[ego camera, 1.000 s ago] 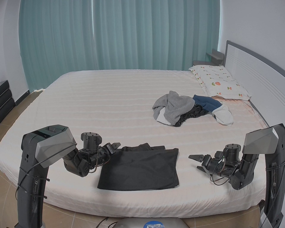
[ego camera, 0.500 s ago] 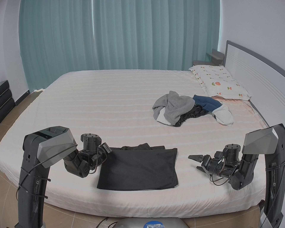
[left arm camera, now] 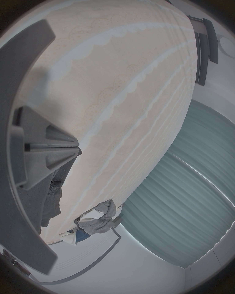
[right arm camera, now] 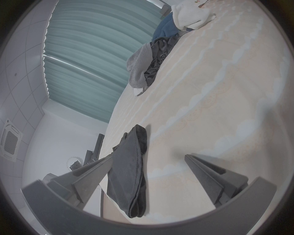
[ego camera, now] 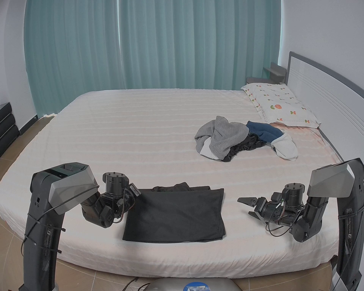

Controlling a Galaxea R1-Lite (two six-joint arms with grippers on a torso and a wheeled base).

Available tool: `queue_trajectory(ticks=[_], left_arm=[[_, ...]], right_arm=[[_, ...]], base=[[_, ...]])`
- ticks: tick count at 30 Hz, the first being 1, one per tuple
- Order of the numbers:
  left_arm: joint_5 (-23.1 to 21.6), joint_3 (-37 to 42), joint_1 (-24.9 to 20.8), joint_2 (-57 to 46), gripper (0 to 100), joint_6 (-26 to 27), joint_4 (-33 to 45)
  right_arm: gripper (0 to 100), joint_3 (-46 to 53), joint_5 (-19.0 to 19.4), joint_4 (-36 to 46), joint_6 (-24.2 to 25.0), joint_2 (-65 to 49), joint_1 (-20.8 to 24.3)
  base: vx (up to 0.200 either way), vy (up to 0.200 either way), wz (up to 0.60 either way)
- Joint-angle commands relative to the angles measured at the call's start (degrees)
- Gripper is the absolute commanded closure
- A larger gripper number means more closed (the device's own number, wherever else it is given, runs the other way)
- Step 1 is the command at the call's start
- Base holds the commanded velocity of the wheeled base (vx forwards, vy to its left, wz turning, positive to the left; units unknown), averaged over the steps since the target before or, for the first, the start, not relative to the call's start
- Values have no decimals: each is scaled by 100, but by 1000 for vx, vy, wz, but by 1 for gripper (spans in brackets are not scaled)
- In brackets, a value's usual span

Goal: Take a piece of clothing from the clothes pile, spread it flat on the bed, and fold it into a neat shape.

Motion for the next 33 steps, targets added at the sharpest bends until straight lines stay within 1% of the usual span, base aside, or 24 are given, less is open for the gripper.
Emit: queue_trajectory(ticks=[1,5,6,8,10,12,19,21,24,32,33], left_arm=[[-3,7,0,-23,100,-93,18],[-11,15,0,-50,100,-198,35],[-11,15,0,-50,0,-198,35],[-11,15,0,-50,0,-198,27],[-11,15,0,-41,0,-198,27],[-11,15,0,-41,0,-207,18],[-3,24,0,-41,0,-198,0],[-3,24,0,-41,0,-198,0],[-3,24,0,-41,0,-198,0],[-3,24,0,-41,0,-198,0],[-3,24,0,-41,0,-198,0]], right_arm=[[0,-313,-127,157,0,8,163],[0,-822,-610,808,-9,8,277],[0,-928,-707,966,-18,-1,304],[0,-1033,-795,1142,-88,-10,409],[0,-1112,-795,1203,-281,-1,453],[0,-1288,-812,1265,-360,25,506],[0,-2387,-909,2205,-334,245,778],[0,-2624,-1023,2381,-343,368,840],[0,-2897,-1146,2407,-352,544,901],[0,-3222,-1155,2469,-360,781,919],[100,-3222,-1155,2469,-360,781,919]], base=[[0,0,0],[0,0,0],[0,0,0],[0,0,0],[0,0,0],[0,0,0],[0,0,0],[0,0,0],[0,0,0],[0,0,0],[0,0,0]])
